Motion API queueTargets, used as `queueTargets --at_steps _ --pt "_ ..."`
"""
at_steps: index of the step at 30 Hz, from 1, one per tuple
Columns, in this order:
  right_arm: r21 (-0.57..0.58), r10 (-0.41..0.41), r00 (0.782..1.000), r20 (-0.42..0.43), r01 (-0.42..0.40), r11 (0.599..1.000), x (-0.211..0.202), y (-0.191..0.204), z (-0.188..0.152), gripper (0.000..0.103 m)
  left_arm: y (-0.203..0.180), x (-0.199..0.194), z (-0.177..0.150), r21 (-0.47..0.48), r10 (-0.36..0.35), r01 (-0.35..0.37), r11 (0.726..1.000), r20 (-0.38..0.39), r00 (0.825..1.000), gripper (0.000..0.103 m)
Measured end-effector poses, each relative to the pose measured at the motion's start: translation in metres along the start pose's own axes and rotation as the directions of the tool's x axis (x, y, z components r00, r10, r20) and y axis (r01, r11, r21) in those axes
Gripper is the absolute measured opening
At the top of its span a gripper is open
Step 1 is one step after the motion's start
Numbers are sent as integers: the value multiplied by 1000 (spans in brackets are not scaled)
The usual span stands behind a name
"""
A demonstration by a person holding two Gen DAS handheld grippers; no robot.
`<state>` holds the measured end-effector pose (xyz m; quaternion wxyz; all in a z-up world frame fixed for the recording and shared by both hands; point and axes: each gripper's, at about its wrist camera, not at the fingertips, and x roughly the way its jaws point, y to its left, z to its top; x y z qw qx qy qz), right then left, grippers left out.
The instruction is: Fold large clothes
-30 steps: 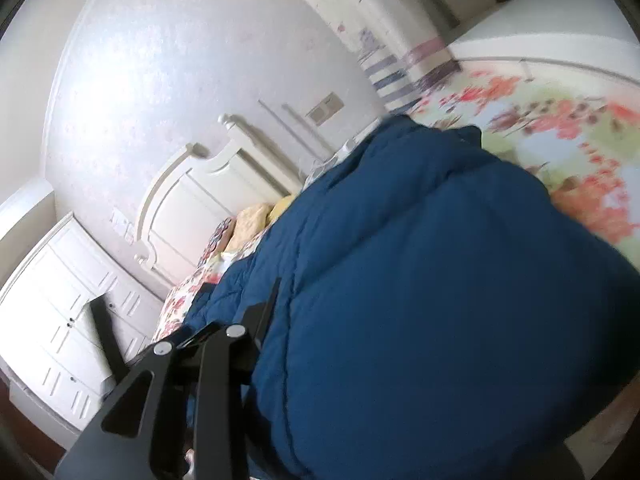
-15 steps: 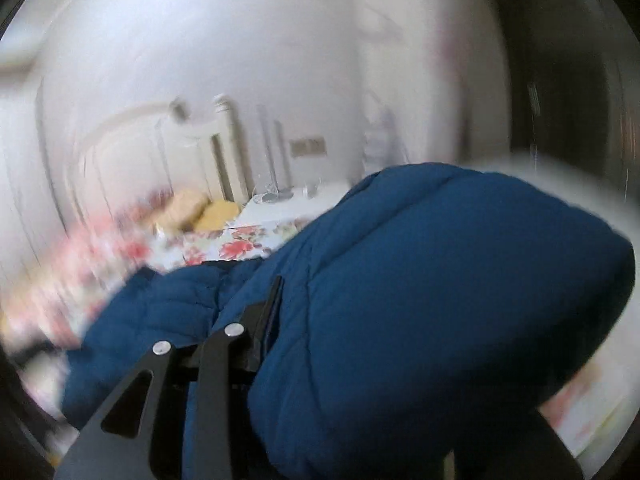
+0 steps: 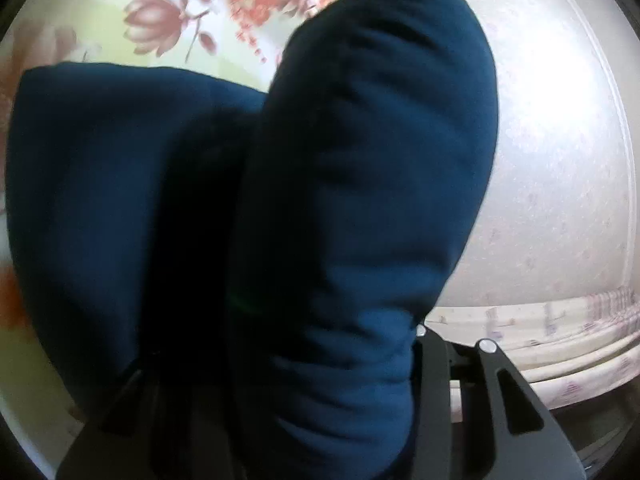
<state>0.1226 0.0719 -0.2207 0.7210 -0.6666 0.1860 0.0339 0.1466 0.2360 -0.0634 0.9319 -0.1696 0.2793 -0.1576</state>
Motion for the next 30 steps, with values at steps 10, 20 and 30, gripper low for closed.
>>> queueTargets --at_steps 10,20,30 --pt "-39 -97 994 50 99 994 -12 11 -10 40 -161 110 72 328 -175 241 913 -217 960 99" --pt "355 343 825 449 -517 779 -91 -86 -84 63 -103 272 30 346 45 101 933 -388 920 99" --pt "570 453 758 470 -652 500 -40 -116 -42 41 -105 268 23 398 83 60 915 -333 939 99"
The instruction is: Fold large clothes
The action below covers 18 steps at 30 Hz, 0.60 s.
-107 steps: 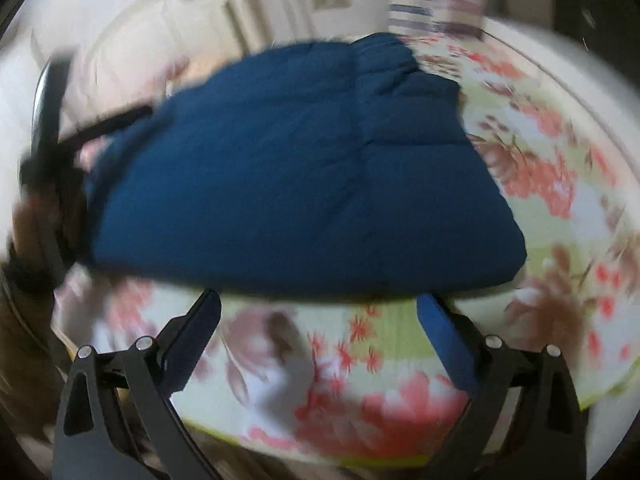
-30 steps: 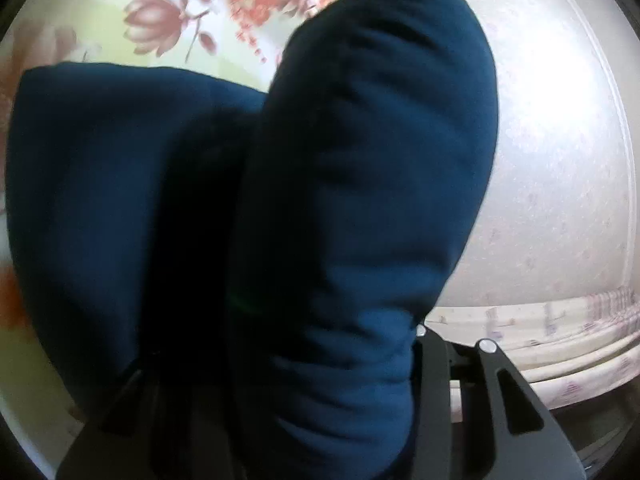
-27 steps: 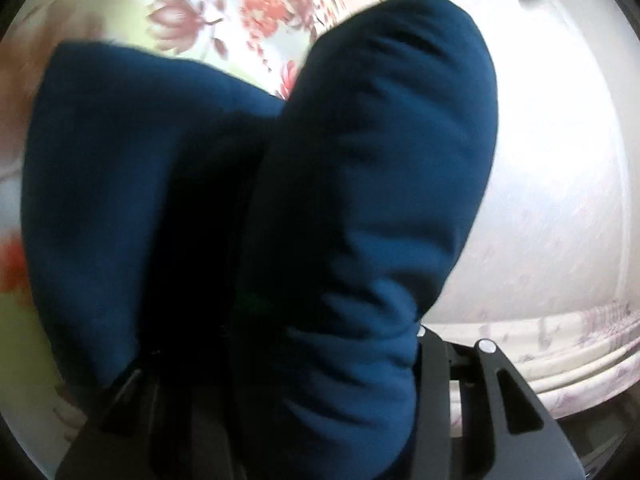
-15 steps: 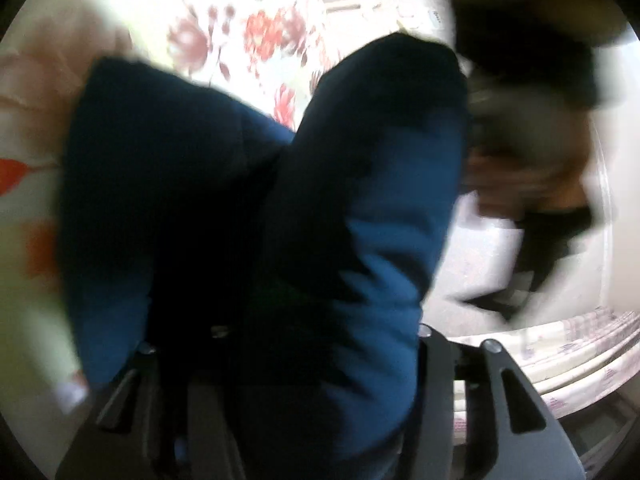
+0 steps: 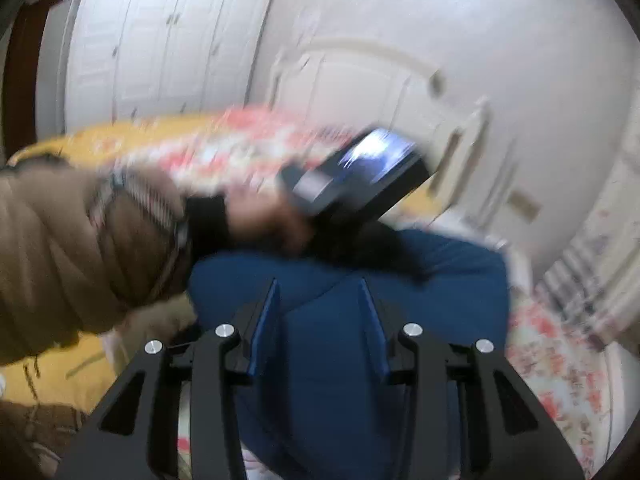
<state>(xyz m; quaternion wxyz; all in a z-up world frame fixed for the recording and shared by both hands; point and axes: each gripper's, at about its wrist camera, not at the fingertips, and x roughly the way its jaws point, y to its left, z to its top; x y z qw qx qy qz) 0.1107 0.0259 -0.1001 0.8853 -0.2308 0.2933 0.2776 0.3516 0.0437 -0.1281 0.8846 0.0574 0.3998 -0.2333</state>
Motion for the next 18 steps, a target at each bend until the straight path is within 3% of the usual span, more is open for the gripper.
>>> queueTargets --at_steps 3,5,6,9,11,13,15,18 --pt "-157 -155 988 -13 152 976 30 31 -20 41 3 -8 -10 -8 15 -14 1000 42 999 99" --pt "-170 -161 986 -29 154 973 29 34 -24 41 7 -15 -13 -15 26 -26 1000 55 998 99" --pt "-180 -162 986 -31 154 972 25 36 -26 41 4 -22 -12 -3 76 -76 997 69 995 99" --pt "-156 -145 989 -20 140 978 20 32 -32 41 -10 -57 -5 16 255 -259 966 142 957 98" --pt "-157 -155 988 -6 153 976 19 34 -33 41 -22 -93 -4 -6 189 -192 981 219 957 98" --pt "-164 -168 986 -2 165 973 21 31 -32 41 -37 -106 -3 25 151 -162 987 245 958 98" --pt "-159 -173 985 -2 171 972 25 34 -33 41 -54 -93 -2 85 176 -199 976 218 960 98" --pt "-159 -171 985 20 172 972 16 39 -35 41 -55 -36 -9 110 176 -184 977 84 981 99"
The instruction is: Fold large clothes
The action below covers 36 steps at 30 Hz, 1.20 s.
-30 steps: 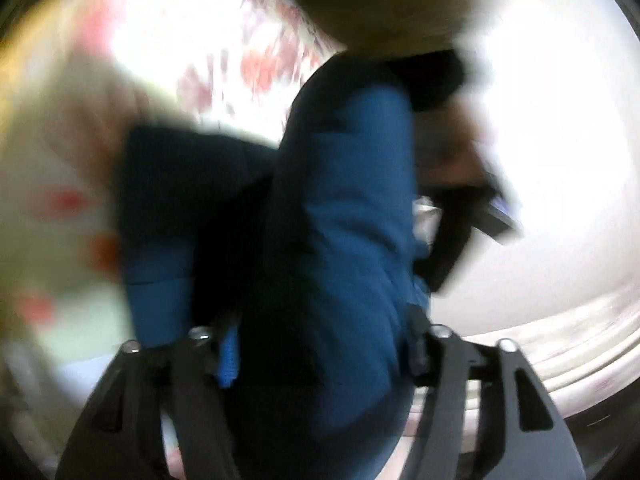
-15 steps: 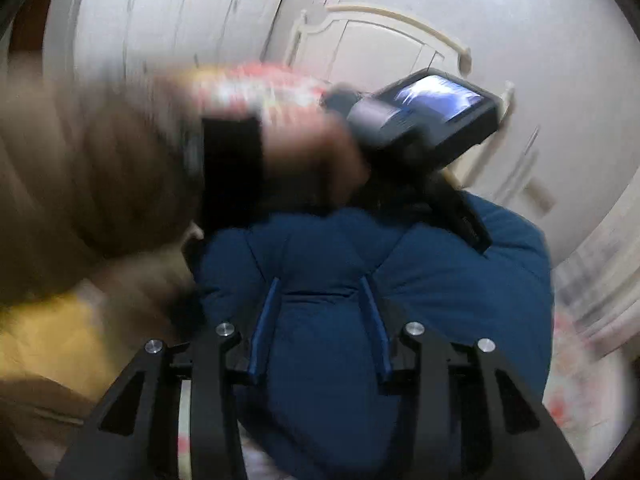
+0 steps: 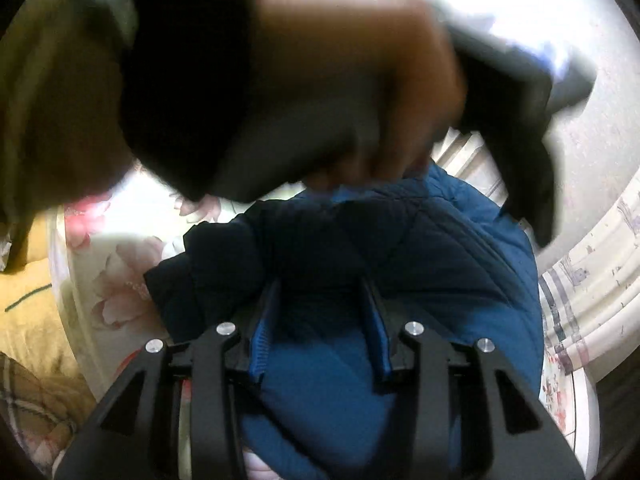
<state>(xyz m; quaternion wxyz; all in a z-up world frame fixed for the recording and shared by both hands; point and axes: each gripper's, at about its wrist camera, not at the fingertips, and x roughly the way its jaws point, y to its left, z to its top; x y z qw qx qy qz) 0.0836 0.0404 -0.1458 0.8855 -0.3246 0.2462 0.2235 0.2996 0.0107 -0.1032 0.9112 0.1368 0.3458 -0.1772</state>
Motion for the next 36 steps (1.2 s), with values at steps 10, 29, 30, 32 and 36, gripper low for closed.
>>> queueTargets --at_steps 10,29,30,32,36 --pt "393 29 995 94 -64 917 -80 -116 -64 41 18 5 -18 -116 -7 14 993 54 998 99" --pt "517 187 980 -72 -123 847 75 -230 -57 44 25 -6 -27 -172 103 -88 981 80 991 99" --pt "512 203 975 -86 -131 849 74 -233 -53 44 26 -6 -27 -178 91 -76 981 78 993 99" --pt "501 213 973 -91 -140 854 74 -245 -45 42 25 -6 -27 -176 90 -75 982 80 993 99" --pt "581 90 995 -46 -47 813 84 -287 -27 42 25 -6 -27 -176 85 -70 982 82 993 99"
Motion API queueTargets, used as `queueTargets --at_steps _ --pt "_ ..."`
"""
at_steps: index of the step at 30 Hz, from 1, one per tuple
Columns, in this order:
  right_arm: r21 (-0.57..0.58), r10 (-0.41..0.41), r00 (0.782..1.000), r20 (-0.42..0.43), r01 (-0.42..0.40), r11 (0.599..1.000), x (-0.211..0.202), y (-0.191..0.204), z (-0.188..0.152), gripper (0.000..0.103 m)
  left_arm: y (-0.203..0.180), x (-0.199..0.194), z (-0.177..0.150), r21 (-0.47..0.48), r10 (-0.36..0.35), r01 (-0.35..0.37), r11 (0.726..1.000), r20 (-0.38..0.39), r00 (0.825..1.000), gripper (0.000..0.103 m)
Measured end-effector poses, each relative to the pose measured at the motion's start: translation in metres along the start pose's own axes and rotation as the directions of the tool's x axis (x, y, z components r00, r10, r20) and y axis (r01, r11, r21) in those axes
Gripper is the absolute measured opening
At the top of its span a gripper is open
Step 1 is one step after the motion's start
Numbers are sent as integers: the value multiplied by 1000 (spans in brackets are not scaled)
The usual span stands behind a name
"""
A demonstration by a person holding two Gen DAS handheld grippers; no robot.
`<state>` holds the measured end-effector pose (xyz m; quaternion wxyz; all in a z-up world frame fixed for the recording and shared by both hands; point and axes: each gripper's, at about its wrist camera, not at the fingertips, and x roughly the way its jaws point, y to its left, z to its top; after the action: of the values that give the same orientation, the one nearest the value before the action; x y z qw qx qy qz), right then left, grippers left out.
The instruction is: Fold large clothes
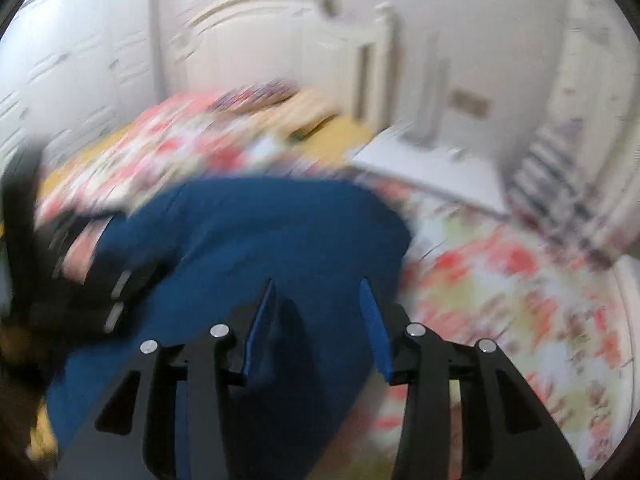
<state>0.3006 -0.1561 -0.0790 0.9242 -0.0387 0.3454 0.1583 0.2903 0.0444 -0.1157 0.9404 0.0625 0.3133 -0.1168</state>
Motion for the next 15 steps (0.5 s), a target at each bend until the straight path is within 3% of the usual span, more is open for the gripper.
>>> queueTargets --at_steps 3,6,8,11,13,15 --pt "21 33 998 -46 -32 999 42 -7 23 42 2 1 0 -10 -13 13 1000 -4 1000 99" --pt "-86 -1 973 -231 -20 996 103 15 13 43 3 1 -1 -19 -9 9 1000 -8 1000 99" --pt "-168 -65 969 -239 24 985 109 28 16 43 7 5 -1 -39 -25 24 999 -26 999 99" --pt "-168 -82 964 -252 40 985 104 31 38 42 11 7 -1 -60 -58 56 997 -35 998 99" --pt "-131 -60 979 -194 35 991 97 31 57 42 10 6 -1 -58 -60 58 997 -36 998 99" --pt "-102 -14 982 -188 -5 995 99 37 66 42 9 6 -2 -58 -60 58 997 -34 998 99"
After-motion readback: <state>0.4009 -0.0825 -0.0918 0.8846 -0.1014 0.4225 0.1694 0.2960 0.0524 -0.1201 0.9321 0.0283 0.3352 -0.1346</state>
